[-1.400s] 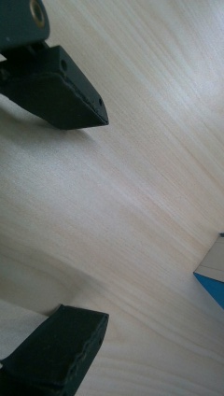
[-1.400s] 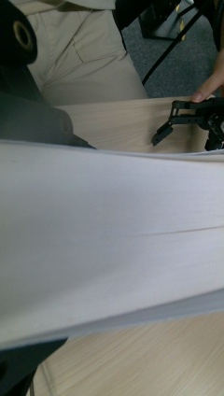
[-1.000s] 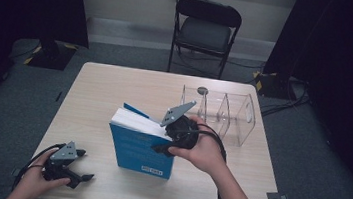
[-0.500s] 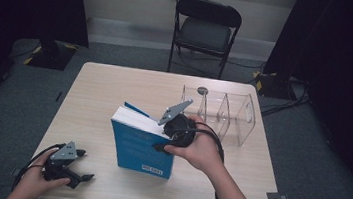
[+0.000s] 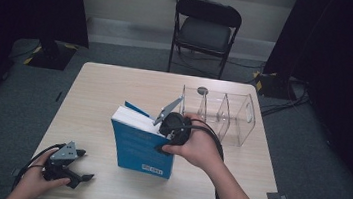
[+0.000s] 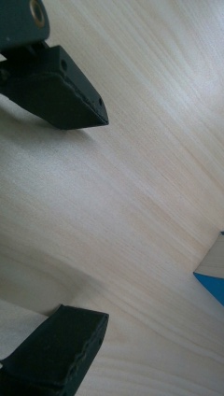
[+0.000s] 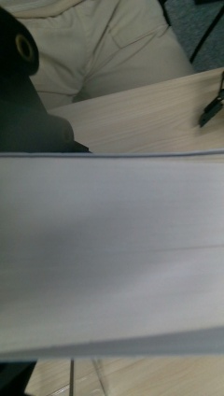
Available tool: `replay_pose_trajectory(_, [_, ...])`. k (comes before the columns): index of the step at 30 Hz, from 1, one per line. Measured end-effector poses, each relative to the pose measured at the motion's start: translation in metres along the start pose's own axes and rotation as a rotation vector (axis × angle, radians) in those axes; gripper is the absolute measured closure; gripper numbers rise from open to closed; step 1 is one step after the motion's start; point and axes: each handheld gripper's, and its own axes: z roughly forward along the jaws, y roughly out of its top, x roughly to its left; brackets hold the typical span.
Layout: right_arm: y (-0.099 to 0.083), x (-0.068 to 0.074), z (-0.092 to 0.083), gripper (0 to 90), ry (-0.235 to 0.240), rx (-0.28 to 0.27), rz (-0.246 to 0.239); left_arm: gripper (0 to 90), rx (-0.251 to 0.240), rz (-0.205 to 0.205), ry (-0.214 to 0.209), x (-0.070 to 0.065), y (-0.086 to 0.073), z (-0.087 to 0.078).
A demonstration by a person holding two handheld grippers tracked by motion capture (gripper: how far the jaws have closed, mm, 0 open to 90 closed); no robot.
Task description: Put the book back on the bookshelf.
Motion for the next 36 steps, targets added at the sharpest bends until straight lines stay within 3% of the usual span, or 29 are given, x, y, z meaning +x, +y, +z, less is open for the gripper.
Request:
replay_pose_trajectory(13, [-0.002, 0.006, -0.001, 61.6, -0.001, -0.011, 0.023, 5.9, 0.003, 0.011, 0.002, 0.001, 0.000, 0.000])
replay_pose_trajectory(22, [-0.009, 0.006, -0.004, 62.2, -0.020, -0.051, 0.088, 5.8, 0.003, 0.012, 0.003, 0.001, 0.000, 0.000])
replay_pose_trajectory(25, [-0.010, 0.004, -0.011, 62.3, -0.034, -0.082, 0.105, 5.8, 0.003, 0.007, 0.001, 0.001, 0.000, 0.000])
replay_pose_trajectory(32, [-0.015, 0.000, -0.027, 62.5, -0.062, -0.078, 0.156, 5.8, 0.004, 0.011, 0.004, 0.001, 0.000, -0.001])
replay_pose_trajectory(36, [-0.021, -0.005, -0.030, 62.4, -0.067, -0.085, 0.146, 5.8, 0.002, 0.003, -0.001, 0.000, 0.000, 0.000])
